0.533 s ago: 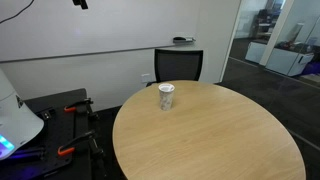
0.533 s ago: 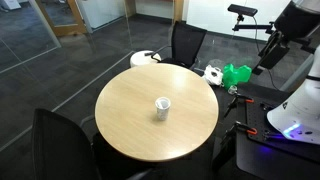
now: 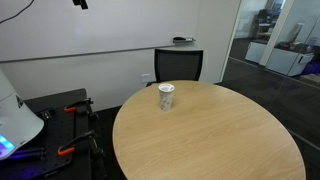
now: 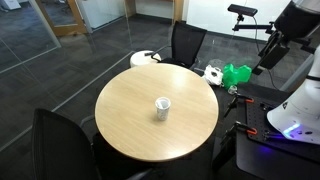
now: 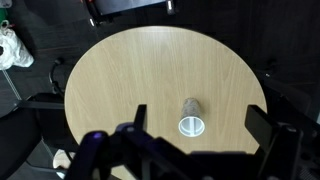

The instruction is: Pick the marker from the cup and put it on the table

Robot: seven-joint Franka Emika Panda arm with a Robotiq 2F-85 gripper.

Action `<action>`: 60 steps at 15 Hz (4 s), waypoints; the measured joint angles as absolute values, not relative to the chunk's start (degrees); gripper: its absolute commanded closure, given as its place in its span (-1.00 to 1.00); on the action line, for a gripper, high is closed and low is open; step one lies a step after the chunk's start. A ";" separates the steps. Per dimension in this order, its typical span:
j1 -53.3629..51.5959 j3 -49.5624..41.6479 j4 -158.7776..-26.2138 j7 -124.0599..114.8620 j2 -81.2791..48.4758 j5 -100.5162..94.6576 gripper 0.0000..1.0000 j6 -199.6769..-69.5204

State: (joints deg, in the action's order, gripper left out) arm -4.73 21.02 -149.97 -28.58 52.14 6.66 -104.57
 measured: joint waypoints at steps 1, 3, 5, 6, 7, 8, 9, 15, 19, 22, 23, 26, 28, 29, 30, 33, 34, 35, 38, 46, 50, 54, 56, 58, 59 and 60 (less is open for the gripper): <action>-4.73 21.02 -149.96 -28.56 52.14 6.66 -1.00 -104.67; -4.73 21.07 -149.79 -28.49 51.94 6.65 -1.00 -105.72; -4.72 21.32 -149.22 -28.49 51.06 6.63 -1.00 -107.77; -4.71 21.48 -148.72 -28.49 50.22 6.59 -1.00 -109.05; -4.63 21.67 -147.98 -28.49 49.07 6.46 -1.00 -110.33; -4.46 21.89 -147.12 -28.49 47.65 6.20 -1.00 -111.56; -4.24 22.07 -146.05 -28.49 45.94 5.80 -1.00 -112.68; -2.52 22.11 -137.15 -28.49 31.95 2.17 -1.00 -114.86; -2.02 21.17 -131.23 -28.53 22.29 -1.07 -1.00 -114.86; -2.06 20.25 -128.45 -28.53 16.45 -3.49 -1.00 -114.86; -2.10 19.92 -127.89 -28.53 14.82 -4.13 -1.00 -114.86; -2.31 18.69 -126.69 -28.53 10.28 -5.44 -1.00 -114.91; -2.73 17.52 -126.14 -28.51 7.38 -5.67 -1.00 -115.36; -2.97 16.87 -125.91 -28.47 5.98 -5.67 -1.00 -115.88; -3.24 16.31 -125.83 -28.47 5.03 -5.67 -1.00 -116.04; -3.88 15.76 -125.82 -28.47 4.90 -5.67 -1.00 -116.04; -4.04 15.75 -125.81 -28.47 5.07 -5.67 -1.00 -116.04; -4.14 15.74 -125.80 -28.47 5.11 -5.67 -1.00 -116.04; -4.38 15.56 -125.80 -28.47 5.12 -5.67 -1.00 -116.04; -4.97 12.20 -125.03 -28.51 -0.26 -9.21 -1.00 -124.06; -5.10 10.61 -124.17 -28.50 -4.94 -8.96 -1.00 -125.43; -5.52 9.71 -123.20 -28.51 -8.96 -8.72 -1.00 -126.20; -5.97 9.06 -122.86 -28.51 -10.75 -8.59 -1.00 -127.07; -6.23 8.53 -122.61 -28.51 -12.49 -8.20 -1.00 -128.51; -6.42 8.17 -122.51 -28.50 -13.35 -7.88 -1.00 -129.39; -6.57 7.83 -122.42 -28.50 -14.22 -7.51 -1.00 -130.35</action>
